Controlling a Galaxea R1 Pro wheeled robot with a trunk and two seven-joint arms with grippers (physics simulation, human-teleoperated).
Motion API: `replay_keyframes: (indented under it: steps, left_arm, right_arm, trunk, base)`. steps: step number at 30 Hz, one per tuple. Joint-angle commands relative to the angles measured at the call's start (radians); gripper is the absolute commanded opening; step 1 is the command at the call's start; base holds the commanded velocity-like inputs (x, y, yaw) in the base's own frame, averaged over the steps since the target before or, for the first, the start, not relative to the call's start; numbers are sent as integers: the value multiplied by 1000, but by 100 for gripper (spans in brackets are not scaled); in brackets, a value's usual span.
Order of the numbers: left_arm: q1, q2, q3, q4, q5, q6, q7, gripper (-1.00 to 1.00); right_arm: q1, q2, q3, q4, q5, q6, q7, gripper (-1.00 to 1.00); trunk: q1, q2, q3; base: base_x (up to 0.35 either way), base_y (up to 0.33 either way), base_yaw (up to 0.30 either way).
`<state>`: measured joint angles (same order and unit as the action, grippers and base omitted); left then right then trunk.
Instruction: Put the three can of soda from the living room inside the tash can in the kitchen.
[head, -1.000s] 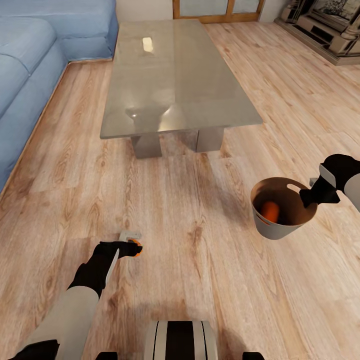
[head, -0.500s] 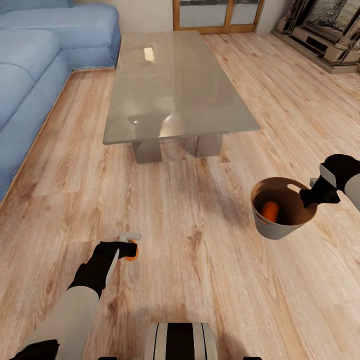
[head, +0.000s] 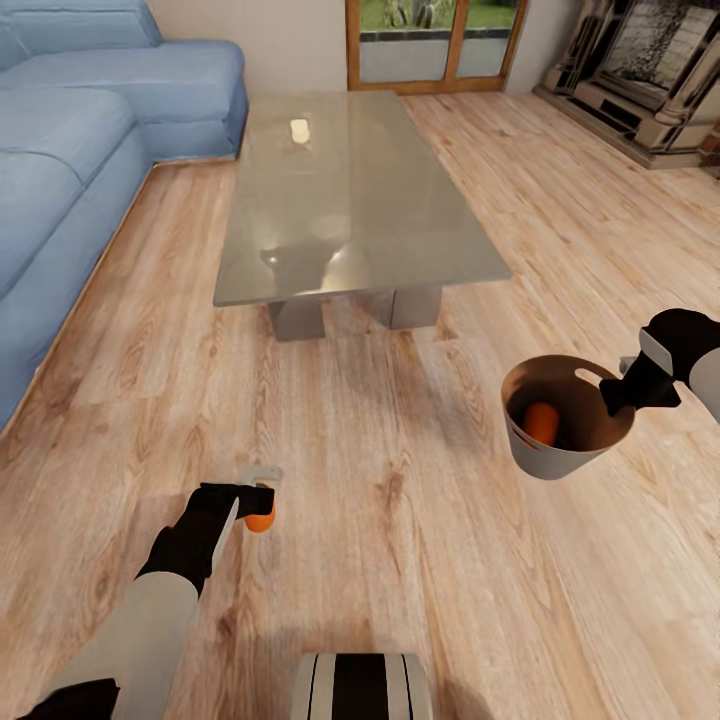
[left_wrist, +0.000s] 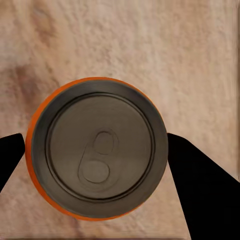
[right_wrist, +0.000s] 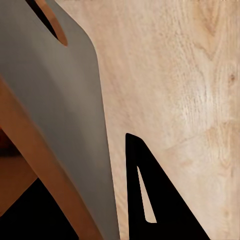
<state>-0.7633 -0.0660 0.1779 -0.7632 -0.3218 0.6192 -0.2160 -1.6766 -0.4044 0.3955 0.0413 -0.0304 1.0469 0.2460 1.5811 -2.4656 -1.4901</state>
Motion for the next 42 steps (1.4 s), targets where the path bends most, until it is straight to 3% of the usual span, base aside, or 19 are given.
replay_keyframes:
  steps: [1,8,12,13,16,17,20,22,23,24,25,27,28,29,32,35,39,42]
  left_arm:
    - [0,0,0,0,0,2,-1,-100]
    - [0,1,0,-1,0,23,-4,-100]
    - [1,5,0,-10,3,70,-13,-100]
    - [1,8,-1,-12,4,94,-42,-100]
    - [-12,22,-7,-16,4,151,-176,-100]
    - [-40,47,-7,-18,3,196,-251,-100]
    - [-108,93,-8,-17,2,235,-372,-100]
    - [-169,117,-9,-14,-3,253,-571,-100]
    - [-181,122,-9,-15,-4,255,-613,-100]
    - [-226,153,-9,-14,-6,260,-726,-100]
    - [-244,167,-8,-11,-6,261,-760,-100]
    - [-308,216,-9,-5,-6,270,-924,-100]
    - [-321,223,-10,-5,-6,272,-970,-100]
    - [-345,235,-15,-9,-7,275,-1055,-100]
    - [-409,249,-38,-13,-9,288,-1185,-100]
    - [-488,253,-128,-18,-8,351,-1321,-100]
    - [-540,241,-172,-20,-8,395,-1355,-100]
    - [-572,187,-243,-22,-8,426,-1355,-100]
  right_arm:
    - [0,0,-1,0,-3,0,1,-100]
    - [1,2,-1,0,-3,0,1,-100]
    - [4,3,-1,0,-3,0,1,-100]
    - [6,4,-1,0,-3,0,1,-100]
    - [8,8,-3,-1,-5,0,1,-100]
    - [13,21,-4,-1,-8,0,1,-100]
    - [17,51,-7,-1,-11,0,2,-100]
    - [22,86,-8,-1,-14,0,2,-100]
    - [22,92,-8,-1,-14,0,2,-100]
    - [24,109,-9,-1,-15,0,2,-100]
    - [25,116,-9,-1,-16,0,2,-100]
    - [37,142,-11,-2,-17,0,2,-100]
    - [42,148,-11,-2,-17,0,2,-100]
    - [51,158,-11,-2,-17,0,3,-100]
    - [79,170,-13,-9,-18,0,3,-100]
    - [119,194,-14,-14,-19,0,4,-100]
    - [146,228,-14,-16,-19,0,3,-100]
    - [172,276,-15,-18,-19,0,3,-100]
  trunk:
    - [-4,7,3]
    - [-31,56,25]
    - [-46,84,38]
    - [-50,91,41]
    - [-61,112,50]
    - [-65,119,53]
    - [-77,140,63]
    - [-84,154,69]
    - [-88,161,72]
    - [-92,168,75]
    - [-96,175,78]
    - [-104,189,85]
    - [-107,196,88]
    - [-111,203,91]
    - [-123,224,100]
    - [-134,245,110]
    - [-150,273,122]
    - [-161,294,132]
  base:
    - [0,0,0]
    - [0,0,0]
    - [0,0,0]
    - [0,0,0]
    - [0,0,0]
    - [0,0,0]
    - [0,0,0]
    - [0,0,0]
    - [0,0,0]
    - [0,0,0]
    - [0,0,0]
    - [0,0,0]
    - [0,0,0]
    - [0,0,0]
    - [0,0,0]
    - [0,0,0]
    - [0,0,0]
    - [0,0,0]
